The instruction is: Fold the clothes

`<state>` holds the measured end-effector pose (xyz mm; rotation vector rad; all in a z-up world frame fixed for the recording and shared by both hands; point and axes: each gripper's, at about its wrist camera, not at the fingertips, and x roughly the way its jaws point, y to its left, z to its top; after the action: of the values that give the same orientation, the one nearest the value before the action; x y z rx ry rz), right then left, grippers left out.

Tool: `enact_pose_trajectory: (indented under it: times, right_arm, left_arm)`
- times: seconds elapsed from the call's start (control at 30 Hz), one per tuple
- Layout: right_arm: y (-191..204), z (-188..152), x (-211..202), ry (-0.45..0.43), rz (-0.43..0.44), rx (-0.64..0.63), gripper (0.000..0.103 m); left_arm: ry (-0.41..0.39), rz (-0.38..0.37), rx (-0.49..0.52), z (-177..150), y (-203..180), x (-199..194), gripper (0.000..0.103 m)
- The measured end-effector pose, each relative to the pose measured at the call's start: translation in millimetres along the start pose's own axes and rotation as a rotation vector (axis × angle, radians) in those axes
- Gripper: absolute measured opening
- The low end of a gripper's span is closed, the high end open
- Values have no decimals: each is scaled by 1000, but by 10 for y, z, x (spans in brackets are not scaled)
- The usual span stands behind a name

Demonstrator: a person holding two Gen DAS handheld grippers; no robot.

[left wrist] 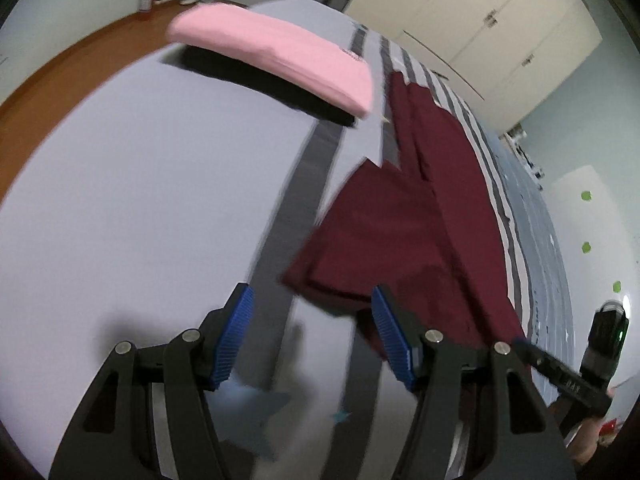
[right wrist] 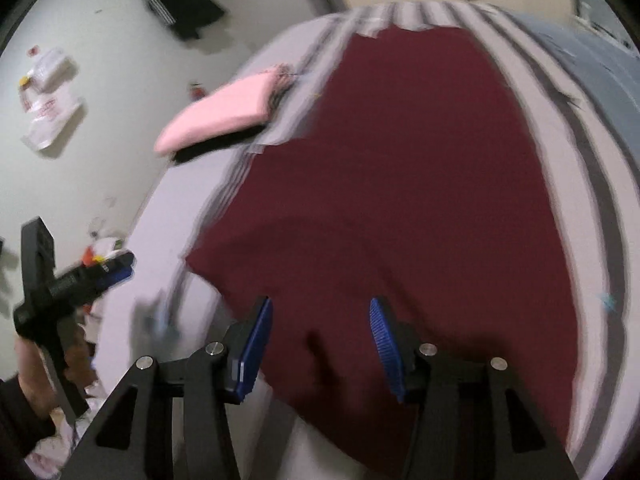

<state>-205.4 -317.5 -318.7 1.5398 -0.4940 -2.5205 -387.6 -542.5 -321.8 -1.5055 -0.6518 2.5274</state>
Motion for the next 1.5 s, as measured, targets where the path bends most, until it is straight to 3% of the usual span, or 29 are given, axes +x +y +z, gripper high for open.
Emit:
enact_pose_trajectory:
  times: [0.17, 0.37, 0.63, 0.83, 1.13, 1.3, 1.33, 1.5]
  right_arm:
    - [-499, -313, -194, 22, -32, 78, 47]
    - [-746, -578, -310, 23, -54, 101, 47]
    - [-880, -602, -316, 12, -28, 124, 47]
    - [-890, -536, -363, 2, -7, 125, 47]
    - [-899, -491, -426, 1, -3, 121, 47]
    - [-904, -573, -503, 3, -7, 117, 47]
    - [-906, -592, -521, 5, -7, 113, 47]
    - [-912, -678, -622, 5, -20, 90, 47]
  left_arm:
    - [35, 17, 30, -7, -196, 285, 59]
    - [44, 71, 46, 56, -221, 519, 58]
    - [88, 119, 131, 53, -277, 734, 2]
    - [14, 120, 140, 203, -197, 510, 2]
    - [37, 149, 213, 294, -170, 541, 3]
    - [-58, 220, 282, 4, -372, 215, 26]
    - [-44, 203, 306, -115, -445, 185, 33]
    - [71, 50, 354, -660, -825, 182, 34]
